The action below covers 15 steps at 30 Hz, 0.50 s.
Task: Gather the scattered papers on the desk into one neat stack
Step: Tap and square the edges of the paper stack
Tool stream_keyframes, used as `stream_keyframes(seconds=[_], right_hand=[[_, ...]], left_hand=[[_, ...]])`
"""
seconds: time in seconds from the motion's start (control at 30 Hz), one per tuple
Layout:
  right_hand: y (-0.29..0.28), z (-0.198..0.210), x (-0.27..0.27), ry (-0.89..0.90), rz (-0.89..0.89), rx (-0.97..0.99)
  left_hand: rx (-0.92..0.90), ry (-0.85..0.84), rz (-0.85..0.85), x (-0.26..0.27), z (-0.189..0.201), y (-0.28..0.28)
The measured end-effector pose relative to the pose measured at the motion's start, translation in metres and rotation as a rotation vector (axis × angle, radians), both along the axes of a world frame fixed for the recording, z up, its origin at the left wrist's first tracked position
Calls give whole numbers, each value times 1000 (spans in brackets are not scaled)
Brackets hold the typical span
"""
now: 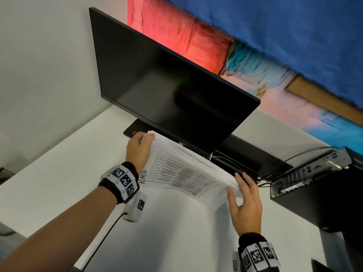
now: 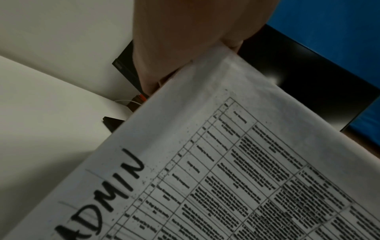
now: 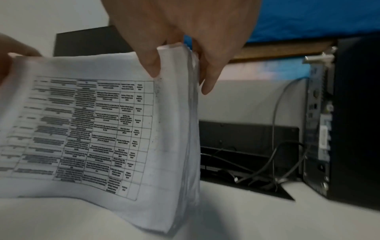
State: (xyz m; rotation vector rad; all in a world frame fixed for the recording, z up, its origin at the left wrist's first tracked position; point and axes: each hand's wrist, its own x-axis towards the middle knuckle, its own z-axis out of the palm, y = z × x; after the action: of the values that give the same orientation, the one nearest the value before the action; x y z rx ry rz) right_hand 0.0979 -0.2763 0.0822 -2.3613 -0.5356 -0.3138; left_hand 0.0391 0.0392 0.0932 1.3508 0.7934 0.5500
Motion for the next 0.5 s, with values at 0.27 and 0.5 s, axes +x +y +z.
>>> stream_keyframes(seconds=[0.27,0.5], right_hand=[[1,-16,15,752,-198,565],[31,-18,1,645,-195,702]], left_hand=[[-54,59,-328,-14,-25,11],[27,-16,-119,-9,-31,-14]])
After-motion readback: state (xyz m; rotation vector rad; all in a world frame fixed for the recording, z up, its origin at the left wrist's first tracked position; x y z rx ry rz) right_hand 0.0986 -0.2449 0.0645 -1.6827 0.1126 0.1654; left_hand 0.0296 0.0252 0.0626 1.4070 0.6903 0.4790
